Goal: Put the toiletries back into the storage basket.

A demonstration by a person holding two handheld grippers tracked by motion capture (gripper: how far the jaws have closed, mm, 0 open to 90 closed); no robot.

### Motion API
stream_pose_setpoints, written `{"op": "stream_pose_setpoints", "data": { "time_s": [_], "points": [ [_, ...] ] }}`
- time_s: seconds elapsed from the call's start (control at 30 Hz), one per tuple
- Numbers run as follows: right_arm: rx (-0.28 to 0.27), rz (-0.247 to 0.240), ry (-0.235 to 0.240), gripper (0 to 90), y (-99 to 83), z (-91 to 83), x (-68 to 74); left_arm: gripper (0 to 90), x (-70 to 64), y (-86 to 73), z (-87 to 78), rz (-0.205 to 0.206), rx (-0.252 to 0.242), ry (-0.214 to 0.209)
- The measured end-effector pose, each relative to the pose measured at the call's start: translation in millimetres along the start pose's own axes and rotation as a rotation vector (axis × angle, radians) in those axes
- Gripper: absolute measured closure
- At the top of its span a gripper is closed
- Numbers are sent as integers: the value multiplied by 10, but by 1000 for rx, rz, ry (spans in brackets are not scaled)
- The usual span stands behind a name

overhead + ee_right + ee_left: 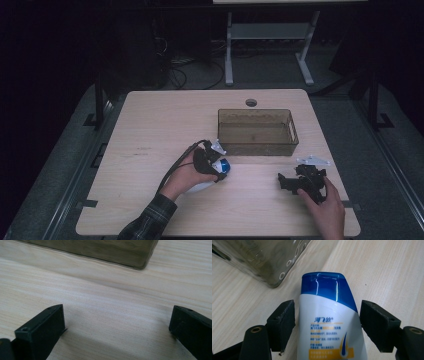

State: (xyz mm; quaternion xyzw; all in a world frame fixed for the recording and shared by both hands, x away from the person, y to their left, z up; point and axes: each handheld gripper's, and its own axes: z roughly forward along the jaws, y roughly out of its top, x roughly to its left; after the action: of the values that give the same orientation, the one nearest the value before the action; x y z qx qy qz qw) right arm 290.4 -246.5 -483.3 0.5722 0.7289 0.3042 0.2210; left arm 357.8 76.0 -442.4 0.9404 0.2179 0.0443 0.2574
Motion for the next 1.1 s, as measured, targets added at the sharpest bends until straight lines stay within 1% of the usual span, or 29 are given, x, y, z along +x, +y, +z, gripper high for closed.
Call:
{"op": "stream_pose_setpoints", "data": {
  "time_s": [0.07,0.17,0.23,0.27,0.33,0.37,0.4,0.5,0.73,0.97,1.07,1.1],
  "points": [
    [0,0,0,0,0,0,0,289,-13,11,36,-2,4,4],
    [0,0,0,0,0,0,0,290,-27,20,78,12,29,16],
    [0,0,0,0,0,0,0,292,-31,22,91,16,33,20],
    [0,0,0,0,0,0,0,297,-41,23,103,10,30,21],
    [0,0,0,0,0,0,0,303,-47,31,108,23,36,28],
    [0,0,0,0,0,0,0,310,-55,33,115,19,33,29],
    [0,0,0,0,0,0,0,314,-54,36,115,26,38,27],
    [0,0,0,0,0,0,0,324,-61,41,117,29,36,28],
    [0,0,0,0,0,0,0,345,-61,43,115,21,36,18],
    [0,0,0,0,0,0,0,353,-74,29,108,23,25,20],
    [0,0,0,0,0,0,0,354,-65,5,74,10,-8,15],
    [0,0,0,0,0,0,0,355,-57,-1,53,4,-18,5]
  ]
}}
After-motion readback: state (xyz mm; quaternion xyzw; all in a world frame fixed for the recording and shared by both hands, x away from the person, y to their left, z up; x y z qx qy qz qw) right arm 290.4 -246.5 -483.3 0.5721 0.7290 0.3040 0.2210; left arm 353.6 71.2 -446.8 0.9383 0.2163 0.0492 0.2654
